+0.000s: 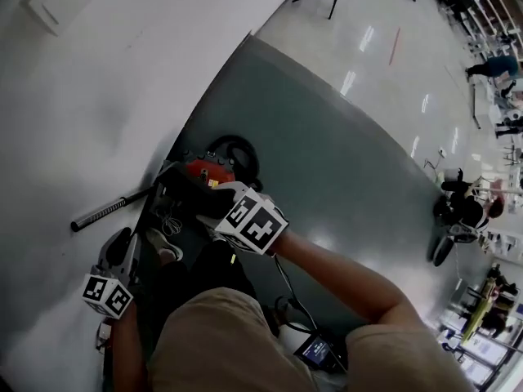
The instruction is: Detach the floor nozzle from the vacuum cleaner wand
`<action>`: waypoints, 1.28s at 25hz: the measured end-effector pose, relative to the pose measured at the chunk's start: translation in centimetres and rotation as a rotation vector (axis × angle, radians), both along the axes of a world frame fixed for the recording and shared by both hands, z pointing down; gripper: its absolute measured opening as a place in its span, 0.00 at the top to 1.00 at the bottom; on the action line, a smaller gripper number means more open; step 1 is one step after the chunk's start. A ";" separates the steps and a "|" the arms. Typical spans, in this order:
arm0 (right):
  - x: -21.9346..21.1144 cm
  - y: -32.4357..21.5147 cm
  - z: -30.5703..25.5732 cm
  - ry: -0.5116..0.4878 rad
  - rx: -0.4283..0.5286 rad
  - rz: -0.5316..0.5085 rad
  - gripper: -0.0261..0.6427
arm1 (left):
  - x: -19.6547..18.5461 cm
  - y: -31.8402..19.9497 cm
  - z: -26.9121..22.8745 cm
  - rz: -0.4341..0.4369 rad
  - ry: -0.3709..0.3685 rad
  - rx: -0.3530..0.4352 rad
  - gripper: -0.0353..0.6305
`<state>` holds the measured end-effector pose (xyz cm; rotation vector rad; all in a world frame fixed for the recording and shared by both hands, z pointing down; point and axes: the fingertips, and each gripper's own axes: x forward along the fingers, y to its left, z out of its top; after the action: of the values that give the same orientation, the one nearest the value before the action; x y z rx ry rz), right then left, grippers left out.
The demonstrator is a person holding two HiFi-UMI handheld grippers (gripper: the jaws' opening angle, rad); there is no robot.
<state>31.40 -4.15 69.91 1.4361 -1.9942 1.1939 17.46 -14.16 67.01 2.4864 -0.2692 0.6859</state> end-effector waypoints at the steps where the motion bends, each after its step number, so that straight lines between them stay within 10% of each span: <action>1: 0.1 -0.2 -0.1 -0.003 0.004 0.001 0.62 | 0.4 -0.2 -0.3 -0.001 0.005 0.001 0.80; 18: -1.7 1.0 -2.5 0.033 0.062 0.120 0.62 | 0.1 1.5 -0.3 0.069 0.095 -0.003 0.80; 32: -13.5 2.9 -9.8 0.028 0.285 0.456 0.62 | -16.5 0.6 -4.3 -0.015 0.221 0.062 0.81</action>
<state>17.88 -1.20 60.10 2.1235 -1.9351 1.0750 0.94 -13.54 62.74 2.5895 -0.2293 0.3967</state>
